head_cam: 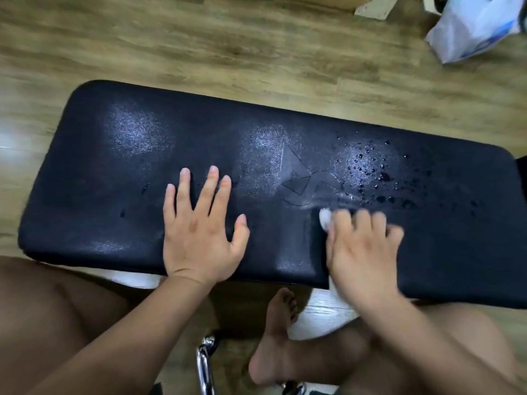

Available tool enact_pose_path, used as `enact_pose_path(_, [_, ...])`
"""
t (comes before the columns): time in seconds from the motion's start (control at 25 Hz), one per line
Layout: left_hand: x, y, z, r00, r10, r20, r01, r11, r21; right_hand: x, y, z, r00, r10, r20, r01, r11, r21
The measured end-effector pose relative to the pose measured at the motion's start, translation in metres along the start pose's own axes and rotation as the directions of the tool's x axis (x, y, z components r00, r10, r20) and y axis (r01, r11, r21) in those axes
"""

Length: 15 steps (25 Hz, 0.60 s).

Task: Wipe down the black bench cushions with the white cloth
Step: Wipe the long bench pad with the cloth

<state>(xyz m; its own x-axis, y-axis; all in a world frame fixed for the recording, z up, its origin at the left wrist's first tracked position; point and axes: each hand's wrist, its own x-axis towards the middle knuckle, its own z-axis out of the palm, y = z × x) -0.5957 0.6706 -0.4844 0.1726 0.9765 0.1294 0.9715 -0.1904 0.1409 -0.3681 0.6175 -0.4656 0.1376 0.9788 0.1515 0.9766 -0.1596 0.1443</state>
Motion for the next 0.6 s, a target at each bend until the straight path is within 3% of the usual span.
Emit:
enact_pose_path(0.08, [0.001,0.001,0.001,1.0,0.0,-0.004,0.0,1.0,-0.01,0.065,0.0,0.015,0.997,0.054,-0.053,-0.055,0.998,-0.023])
enact_pose_path(0.24, [0.0,-0.001,0.003,1.0,0.007,0.005,-0.007,1.0,-0.007,0.192,0.006,0.03,0.99,0.132,0.055,-0.134,0.99,0.037])
enact_pose_path(0.32, [0.0,-0.002,0.003,1.0,0.009,0.011,-0.009,1.0,0.001,0.207,0.004,0.031,0.983,0.164,0.077,-0.168,0.985,0.045])
enact_pose_path(0.48, [0.001,-0.002,0.003,1.0,0.013,-0.001,-0.013,1.0,-0.01,0.126,-0.005,0.023,0.973,0.229,-0.024,-0.225,0.968,0.112])
enact_pose_path(0.6, [-0.002,-0.001,0.003,1.0,0.014,0.003,-0.014,1.0,-0.01,0.015,-0.017,-0.001,0.989,0.131,-0.067,-0.126,0.989,0.071])
